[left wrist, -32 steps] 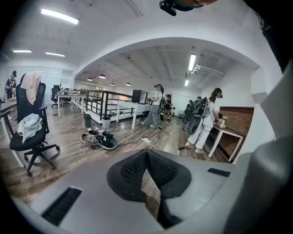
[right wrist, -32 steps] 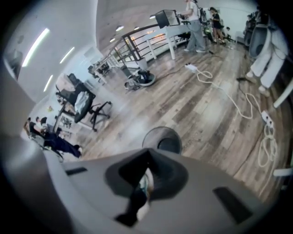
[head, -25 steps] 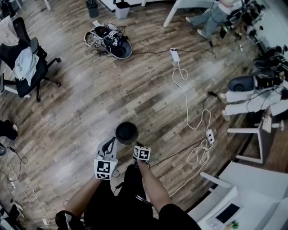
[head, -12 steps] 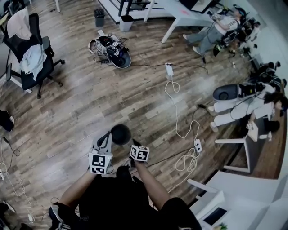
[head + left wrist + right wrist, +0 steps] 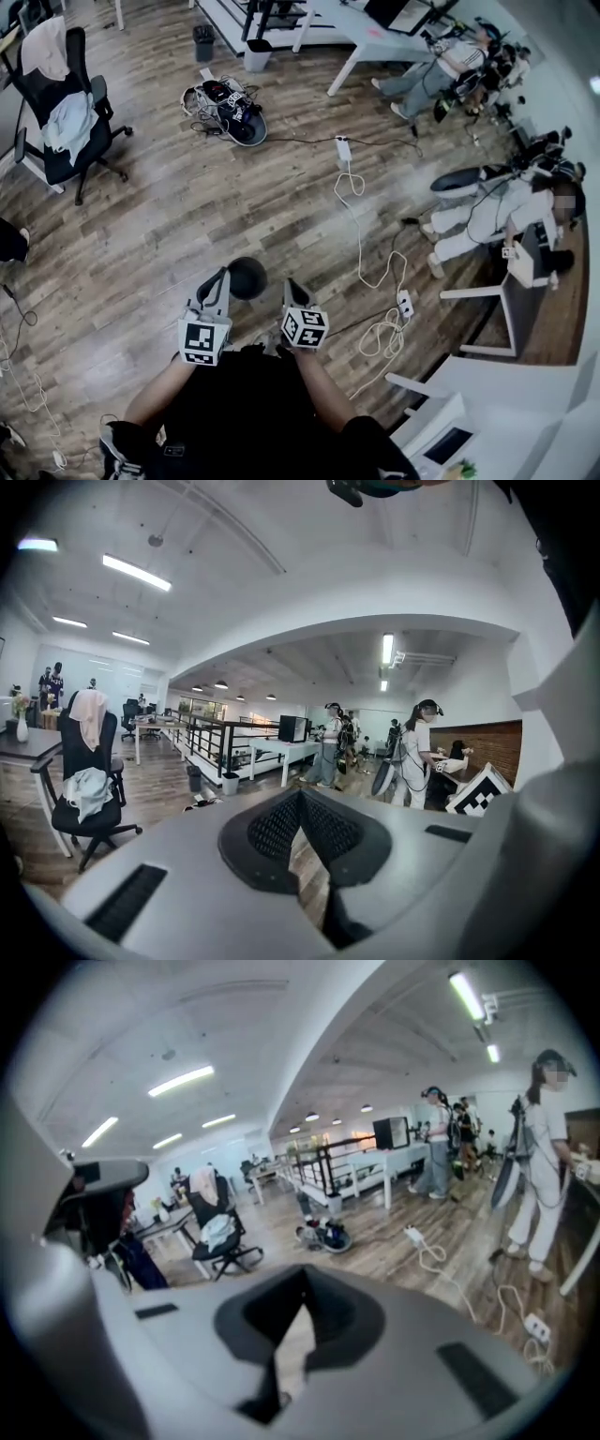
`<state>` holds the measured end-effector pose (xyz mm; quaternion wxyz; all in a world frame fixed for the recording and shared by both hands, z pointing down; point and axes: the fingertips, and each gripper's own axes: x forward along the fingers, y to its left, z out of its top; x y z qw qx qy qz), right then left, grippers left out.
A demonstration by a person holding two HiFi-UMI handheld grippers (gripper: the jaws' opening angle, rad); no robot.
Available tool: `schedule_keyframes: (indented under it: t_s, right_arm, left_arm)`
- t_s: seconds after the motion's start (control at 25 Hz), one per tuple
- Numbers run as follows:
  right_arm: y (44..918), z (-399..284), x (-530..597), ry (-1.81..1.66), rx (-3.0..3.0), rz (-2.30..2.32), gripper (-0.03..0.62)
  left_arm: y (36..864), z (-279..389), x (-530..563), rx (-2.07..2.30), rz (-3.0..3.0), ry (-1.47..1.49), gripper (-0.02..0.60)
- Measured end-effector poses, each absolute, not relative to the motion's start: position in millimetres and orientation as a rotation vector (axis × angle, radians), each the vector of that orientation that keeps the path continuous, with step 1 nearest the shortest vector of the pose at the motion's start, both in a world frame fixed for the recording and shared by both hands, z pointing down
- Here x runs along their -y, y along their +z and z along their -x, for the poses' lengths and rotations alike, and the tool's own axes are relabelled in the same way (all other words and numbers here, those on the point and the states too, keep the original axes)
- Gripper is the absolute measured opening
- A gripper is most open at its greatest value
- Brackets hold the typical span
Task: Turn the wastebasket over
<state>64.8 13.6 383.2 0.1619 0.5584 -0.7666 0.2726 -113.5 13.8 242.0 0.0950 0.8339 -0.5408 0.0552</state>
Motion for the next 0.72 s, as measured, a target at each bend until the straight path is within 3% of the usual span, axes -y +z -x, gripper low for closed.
schedule_keyframes:
  t_s: [0.4,0.72]
  right_arm:
    - [281,-60,-62,0.584,2.393,-1.707,0.032]
    - [270,-48,-72,0.565,2.437,-1.71,0.032]
  left_arm:
    - [211,109,-38,1.633,-2.537,0.101,0.034]
    - [211,103,-34,1.599,-2.555,0.092,0.034]
